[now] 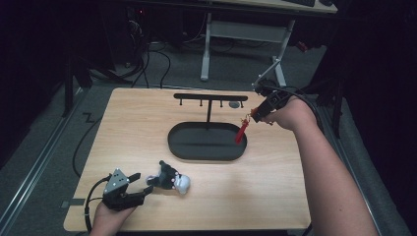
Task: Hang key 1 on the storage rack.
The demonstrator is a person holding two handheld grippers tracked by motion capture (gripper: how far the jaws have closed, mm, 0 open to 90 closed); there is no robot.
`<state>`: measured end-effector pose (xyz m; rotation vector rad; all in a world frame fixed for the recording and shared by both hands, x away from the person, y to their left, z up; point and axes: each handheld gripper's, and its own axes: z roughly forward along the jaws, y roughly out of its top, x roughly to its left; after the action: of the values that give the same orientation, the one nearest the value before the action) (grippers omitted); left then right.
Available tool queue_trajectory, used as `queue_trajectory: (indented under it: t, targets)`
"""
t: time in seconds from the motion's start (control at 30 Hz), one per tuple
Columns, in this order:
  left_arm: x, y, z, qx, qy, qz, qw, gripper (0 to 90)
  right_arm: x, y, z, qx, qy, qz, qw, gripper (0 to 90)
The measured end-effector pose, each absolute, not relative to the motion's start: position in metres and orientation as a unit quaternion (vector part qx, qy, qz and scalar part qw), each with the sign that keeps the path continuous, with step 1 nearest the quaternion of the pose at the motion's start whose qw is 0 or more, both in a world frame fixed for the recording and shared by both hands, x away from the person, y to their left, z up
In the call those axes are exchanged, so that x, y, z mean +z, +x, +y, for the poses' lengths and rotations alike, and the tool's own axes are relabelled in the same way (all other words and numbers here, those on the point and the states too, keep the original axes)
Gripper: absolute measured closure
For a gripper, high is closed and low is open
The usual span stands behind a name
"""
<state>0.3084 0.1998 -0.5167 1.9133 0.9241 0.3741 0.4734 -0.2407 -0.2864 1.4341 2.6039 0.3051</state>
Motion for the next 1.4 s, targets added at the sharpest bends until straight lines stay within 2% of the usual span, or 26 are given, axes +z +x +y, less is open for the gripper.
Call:
queue_trajectory:
  t: [0.57, 0.9, 1.4]
  targets:
    - [-0.518, 0.308, 0.203, 0.151, 0.779, 0.382, 0.474, 31.4, -0.28, 0.503, -0.234, 0.115, 0.49, 0.86, 0.081, 65.5]
    - [-0.518, 0.308, 0.205, 0.149, 0.778, 0.385, 0.473, 31.4, -0.288, 0.521, -0.228, 0.113, 0.501, 0.854, 0.083, 65.5]
    - [-0.519, 0.308, 0.202, 0.147, 0.782, 0.38, 0.472, 31.6, -0.308, 0.516, -0.243, 0.095, 0.514, 0.849, 0.083, 65.4]
